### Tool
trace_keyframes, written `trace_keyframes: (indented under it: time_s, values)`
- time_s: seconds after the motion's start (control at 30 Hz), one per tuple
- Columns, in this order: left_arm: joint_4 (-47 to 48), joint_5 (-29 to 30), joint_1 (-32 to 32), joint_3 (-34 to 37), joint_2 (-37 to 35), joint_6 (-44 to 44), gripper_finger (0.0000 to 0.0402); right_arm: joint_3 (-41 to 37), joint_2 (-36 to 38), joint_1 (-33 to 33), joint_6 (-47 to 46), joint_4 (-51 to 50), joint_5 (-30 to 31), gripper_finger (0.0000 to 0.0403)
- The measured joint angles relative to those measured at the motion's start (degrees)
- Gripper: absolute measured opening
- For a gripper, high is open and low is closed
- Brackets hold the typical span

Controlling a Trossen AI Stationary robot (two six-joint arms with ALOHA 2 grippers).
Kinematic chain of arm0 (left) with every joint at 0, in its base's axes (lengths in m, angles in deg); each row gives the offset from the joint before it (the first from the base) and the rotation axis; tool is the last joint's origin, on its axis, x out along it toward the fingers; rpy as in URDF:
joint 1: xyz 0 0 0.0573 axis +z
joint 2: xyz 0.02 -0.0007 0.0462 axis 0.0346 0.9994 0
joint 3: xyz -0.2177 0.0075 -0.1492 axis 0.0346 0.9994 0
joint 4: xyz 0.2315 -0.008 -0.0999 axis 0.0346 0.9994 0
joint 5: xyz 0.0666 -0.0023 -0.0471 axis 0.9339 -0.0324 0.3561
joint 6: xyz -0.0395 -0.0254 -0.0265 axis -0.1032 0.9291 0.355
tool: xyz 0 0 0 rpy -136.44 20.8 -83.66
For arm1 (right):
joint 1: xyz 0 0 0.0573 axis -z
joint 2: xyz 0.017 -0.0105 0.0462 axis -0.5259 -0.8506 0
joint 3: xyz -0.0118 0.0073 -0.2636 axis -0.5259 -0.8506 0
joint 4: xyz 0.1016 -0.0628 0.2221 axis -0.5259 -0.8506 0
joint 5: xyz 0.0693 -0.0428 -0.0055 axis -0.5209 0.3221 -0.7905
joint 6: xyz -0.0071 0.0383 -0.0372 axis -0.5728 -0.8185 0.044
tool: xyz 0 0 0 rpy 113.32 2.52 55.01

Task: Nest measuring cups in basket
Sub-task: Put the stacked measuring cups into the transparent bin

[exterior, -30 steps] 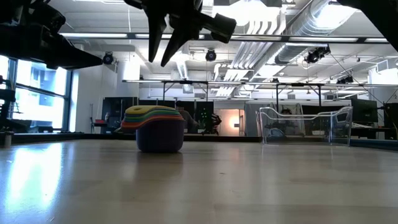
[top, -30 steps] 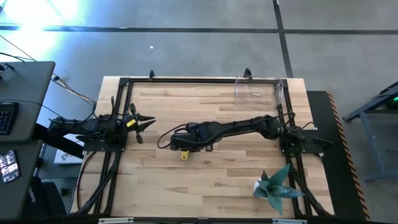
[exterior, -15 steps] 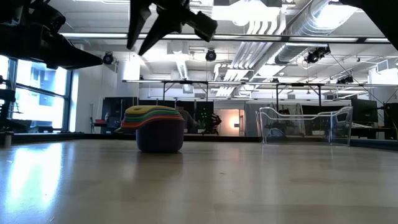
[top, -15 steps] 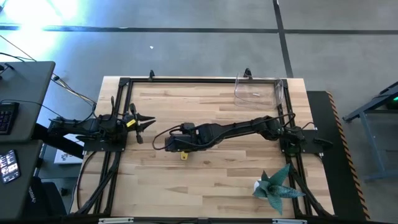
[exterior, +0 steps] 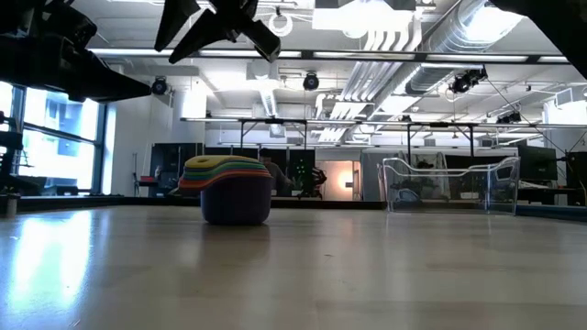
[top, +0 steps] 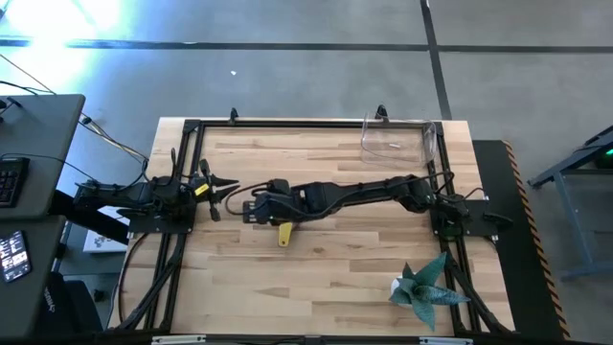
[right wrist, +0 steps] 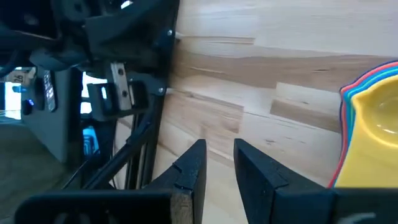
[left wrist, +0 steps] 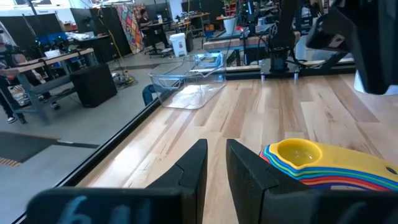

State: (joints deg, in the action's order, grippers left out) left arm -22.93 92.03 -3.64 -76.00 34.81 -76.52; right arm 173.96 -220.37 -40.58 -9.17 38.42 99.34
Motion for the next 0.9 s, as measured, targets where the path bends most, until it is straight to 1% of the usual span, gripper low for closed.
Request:
trace_keyframes:
  time_s: [0.27,0.37,0.5,0.7,0.9]
  values:
    - [-0.01,0.00,0.00,0.00,0.00,0.00,0.0048,0.02,-0.46,0.32,-0.29,-7.58,-0.11,0.0073]
    - [0.00,0.00,0.00,0.00,0.00,0.00,0.0048,-0.34,-0.52,0.21,-1.93,-7.81,-0.65,0.0074]
    - [-0.01,0.00,0.00,0.00,0.00,0.00,0.0048,-2.58,-0.78,-0.13,-3.95,-7.99,-3.57,0.0086]
    - [-0.02,0.00,0.00,0.00,0.00,0.00,0.0048,-5.40,-0.79,-0.39,-5.81,-7.73,-7.51,0.0139]
    - [0.00,0.00,0.00,0.00,0.00,0.00,0.0048,-5.49,-0.79,-0.55,-7.95,-9.99,-7.98,0.0216]
